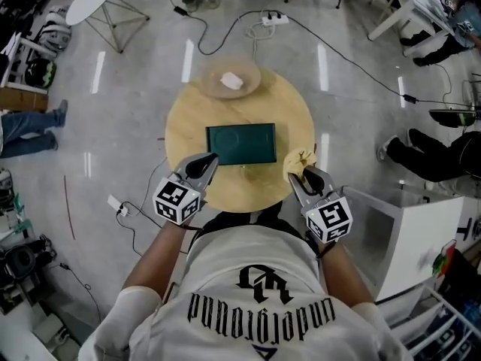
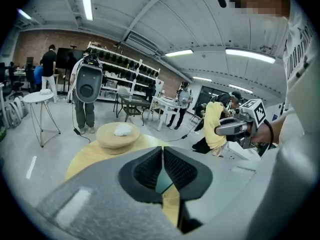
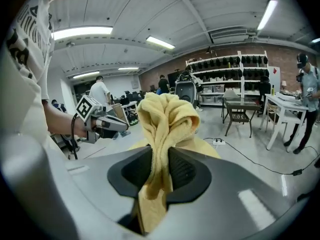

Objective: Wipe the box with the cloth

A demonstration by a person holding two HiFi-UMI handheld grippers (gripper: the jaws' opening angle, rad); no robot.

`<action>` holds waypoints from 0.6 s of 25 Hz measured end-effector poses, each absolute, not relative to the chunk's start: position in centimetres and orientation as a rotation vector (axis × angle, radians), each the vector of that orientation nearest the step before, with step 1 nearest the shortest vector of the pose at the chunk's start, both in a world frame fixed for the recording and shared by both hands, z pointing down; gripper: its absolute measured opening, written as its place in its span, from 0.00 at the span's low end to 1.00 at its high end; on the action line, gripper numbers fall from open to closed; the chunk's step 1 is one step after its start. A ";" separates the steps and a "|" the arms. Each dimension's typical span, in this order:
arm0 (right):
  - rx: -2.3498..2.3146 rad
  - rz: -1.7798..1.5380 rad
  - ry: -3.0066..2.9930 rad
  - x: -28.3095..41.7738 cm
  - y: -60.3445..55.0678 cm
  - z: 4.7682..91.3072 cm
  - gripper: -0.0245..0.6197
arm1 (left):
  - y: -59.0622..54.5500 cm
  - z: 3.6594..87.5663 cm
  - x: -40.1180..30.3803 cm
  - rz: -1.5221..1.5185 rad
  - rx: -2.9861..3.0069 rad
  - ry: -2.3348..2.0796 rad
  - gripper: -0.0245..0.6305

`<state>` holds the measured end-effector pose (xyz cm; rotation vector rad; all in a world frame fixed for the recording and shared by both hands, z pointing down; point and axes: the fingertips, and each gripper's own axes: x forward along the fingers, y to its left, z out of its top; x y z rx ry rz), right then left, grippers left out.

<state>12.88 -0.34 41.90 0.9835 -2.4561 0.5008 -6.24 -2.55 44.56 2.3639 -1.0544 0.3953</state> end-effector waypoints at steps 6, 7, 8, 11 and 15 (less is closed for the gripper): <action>1.008 0.573 -2.369 11.5 -1.8 46.5 0.17 | -4.3 50.3 -8.4 0.464 2.292 -0.973 0.14; 1.010 0.584 -2.350 11.5 -1.9 47.4 0.17 | -4.5 51.3 -8.7 0.473 2.278 -0.959 0.15; 1.012 0.596 -2.331 11.4 -1.9 48.4 0.17 | -4.6 52.3 -8.9 0.484 2.266 -0.947 0.16; 1.016 0.637 -2.275 11.3 -2.2 51.3 0.17 | -5.0 55.1 -9.8 0.513 2.219 -0.918 0.21; 1.000 0.679 -2.221 10.6 -2.5 55.0 0.17 | -5.3 58.5 -10.9 0.522 2.156 -0.890 0.28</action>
